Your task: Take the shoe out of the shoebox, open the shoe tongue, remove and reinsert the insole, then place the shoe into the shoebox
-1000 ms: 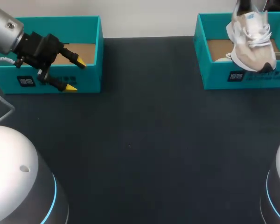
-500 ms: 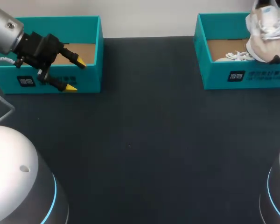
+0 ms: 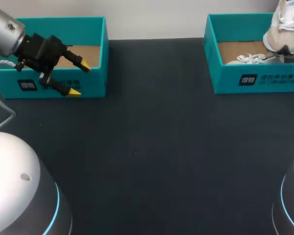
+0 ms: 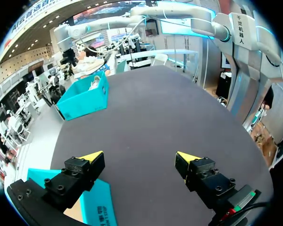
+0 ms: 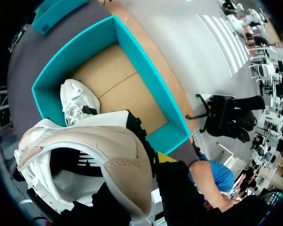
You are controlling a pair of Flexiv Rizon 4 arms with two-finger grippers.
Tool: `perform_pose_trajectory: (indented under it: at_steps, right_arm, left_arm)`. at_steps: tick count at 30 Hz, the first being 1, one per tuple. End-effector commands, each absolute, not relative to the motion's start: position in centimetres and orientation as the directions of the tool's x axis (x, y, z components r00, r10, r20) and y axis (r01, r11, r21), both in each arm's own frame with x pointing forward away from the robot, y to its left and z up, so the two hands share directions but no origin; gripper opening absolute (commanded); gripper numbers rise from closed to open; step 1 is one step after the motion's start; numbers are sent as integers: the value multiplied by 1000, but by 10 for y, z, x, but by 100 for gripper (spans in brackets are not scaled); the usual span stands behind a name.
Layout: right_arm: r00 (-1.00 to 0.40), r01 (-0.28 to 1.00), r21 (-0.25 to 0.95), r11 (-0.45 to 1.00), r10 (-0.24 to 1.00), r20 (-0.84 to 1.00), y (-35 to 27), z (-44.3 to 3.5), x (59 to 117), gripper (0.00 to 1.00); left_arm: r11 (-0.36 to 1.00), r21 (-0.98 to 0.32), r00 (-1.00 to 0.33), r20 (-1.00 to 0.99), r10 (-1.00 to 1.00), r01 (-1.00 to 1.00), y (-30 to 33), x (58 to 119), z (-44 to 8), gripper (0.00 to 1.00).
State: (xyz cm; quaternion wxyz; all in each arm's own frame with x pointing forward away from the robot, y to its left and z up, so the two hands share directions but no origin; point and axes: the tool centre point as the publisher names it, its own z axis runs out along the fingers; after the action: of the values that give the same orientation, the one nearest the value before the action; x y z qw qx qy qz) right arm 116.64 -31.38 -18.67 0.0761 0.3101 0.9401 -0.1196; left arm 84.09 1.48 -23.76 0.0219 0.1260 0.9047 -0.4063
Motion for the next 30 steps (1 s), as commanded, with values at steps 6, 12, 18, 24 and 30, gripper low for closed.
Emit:
perform_pose_trajectory:
  at_steps: [6,12,18,24,30]
  right_arm:
    - [-189,982,-54,181,950,-247,-321,-173,1163,0]
    - [95,995,-9,-103,948,-305,-316,-182,1149,0]
    - [208,977,35,-208,921,-331,-315,-184,1143,0]
    - [208,977,35,-208,921,-331,-315,-184,1143,0]
    - [208,977,35,-208,921,-331,-315,-184,1143,0]
  left_arm:
    - [640,-728,-967,-142,211,246,15,841,-238,100]
    - [640,-728,-967,-142,211,246,15,841,-238,100]
    - [640,-728,-967,-142,211,246,15,841,-238,100]
    - [640,-728,-967,-142,211,246,15,841,-238,100]
    - [640,-728,-967,-142,211,246,15,841,-238,100]
